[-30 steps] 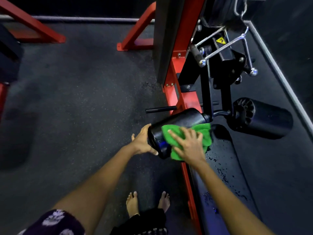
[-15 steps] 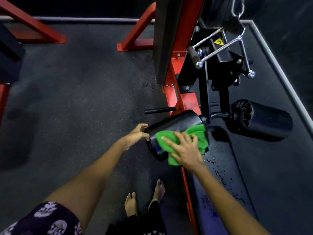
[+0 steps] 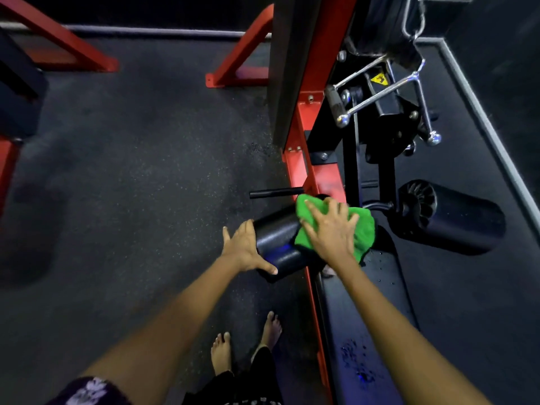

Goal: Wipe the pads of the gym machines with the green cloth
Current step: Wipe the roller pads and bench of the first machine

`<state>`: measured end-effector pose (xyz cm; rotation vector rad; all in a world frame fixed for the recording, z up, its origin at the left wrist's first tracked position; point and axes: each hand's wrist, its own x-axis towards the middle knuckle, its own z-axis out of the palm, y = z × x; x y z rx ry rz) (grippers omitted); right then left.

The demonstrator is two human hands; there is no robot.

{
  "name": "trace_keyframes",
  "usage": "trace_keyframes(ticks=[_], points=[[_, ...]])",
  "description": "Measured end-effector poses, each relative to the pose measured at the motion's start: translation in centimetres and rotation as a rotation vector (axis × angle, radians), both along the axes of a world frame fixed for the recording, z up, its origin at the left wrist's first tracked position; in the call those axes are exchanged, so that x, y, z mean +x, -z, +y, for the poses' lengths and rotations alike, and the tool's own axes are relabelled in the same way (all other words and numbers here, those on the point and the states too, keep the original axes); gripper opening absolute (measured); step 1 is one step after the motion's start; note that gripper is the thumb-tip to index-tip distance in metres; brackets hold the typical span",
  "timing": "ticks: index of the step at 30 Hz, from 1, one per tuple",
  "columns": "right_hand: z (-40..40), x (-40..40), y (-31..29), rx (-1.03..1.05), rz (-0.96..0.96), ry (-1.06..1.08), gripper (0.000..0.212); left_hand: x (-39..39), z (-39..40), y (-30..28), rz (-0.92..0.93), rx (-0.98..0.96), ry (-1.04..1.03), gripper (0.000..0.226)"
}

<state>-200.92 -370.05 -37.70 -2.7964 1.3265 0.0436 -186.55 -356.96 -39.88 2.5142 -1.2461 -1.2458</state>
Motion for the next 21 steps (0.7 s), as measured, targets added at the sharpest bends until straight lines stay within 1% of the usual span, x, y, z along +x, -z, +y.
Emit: trace_keyframes(ticks=[2, 3, 4, 6, 8, 10, 11, 13, 14, 15, 17, 18, 19, 20, 21], points=[[-1.8, 0.3, -0.5, 0.026, -0.036, 0.275, 0.049, -1.7, 0.8, 0.2, -0.104, -0.066, -0.031, 0.138], [-2.2, 0.9, -0.7, 0.025, -0.044, 0.352, 0.05, -2.7, 1.2, 0.1, -0.157, -0.079, -0.04, 0.137], [-1.9, 1.6, -0.8, 0.003, -0.025, 0.365, 0.05, -3.7, 1.5, 0.0, -0.211, -0.075, -0.038, 0.135], [-0.2, 3.2, -0.9, 0.0, 0.026, 0.259, 0.05, -5.2, 1.9, 0.0, -0.32, -0.062, -0.012, 0.129], [2.3, 3.9, -0.7, 0.032, 0.046, 0.091, 0.05, -6.0, 2.2, 0.4, -0.402, -0.076, 0.012, 0.121], [4.2, 3.1, 0.1, 0.017, -0.013, -0.078, 0.049, -6.2, 2.5, 0.8, -0.425, -0.13, 0.011, 0.122], [4.7, 2.1, 0.4, 0.008, -0.049, -0.174, 0.05, -6.0, 2.7, 1.0, -0.413, -0.16, 0.005, 0.126], [3.5, -0.1, 1.0, -0.056, -0.051, -0.336, 0.054, -5.3, 2.9, 1.0, -0.328, -0.187, 0.015, 0.13], [2.2, -1.1, 1.0, -0.078, -0.055, -0.316, 0.054, -4.6, 2.9, 0.9, -0.27, -0.191, 0.018, 0.129], [1.0, -1.7, 0.7, -0.074, -0.077, -0.196, 0.052, -3.8, 2.9, 0.8, -0.218, -0.21, 0.006, 0.127], [-0.9, -0.9, -0.4, -0.001, -0.142, 0.168, 0.048, -1.7, 2.7, 0.5, -0.084, -0.29, -0.071, 0.119], [-1.1, 0.3, -0.8, 0.036, -0.126, 0.292, 0.049, -0.7, 2.6, 0.2, 0.0, -0.312, -0.107, 0.115], [-0.6, 1.6, -0.8, 0.03, -0.06, 0.309, 0.05, 0.0, 2.4, 0.0, 0.071, -0.308, -0.119, 0.114], [0.5, 3.0, -0.9, 0.016, 0.008, 0.245, 0.05, 0.4, 2.3, 0.0, 0.116, -0.294, -0.114, 0.115], [2.0, 4.2, -0.7, 0.025, 0.035, 0.141, 0.05, 0.6, 2.3, 0.1, 0.135, -0.283, -0.11, 0.115]])
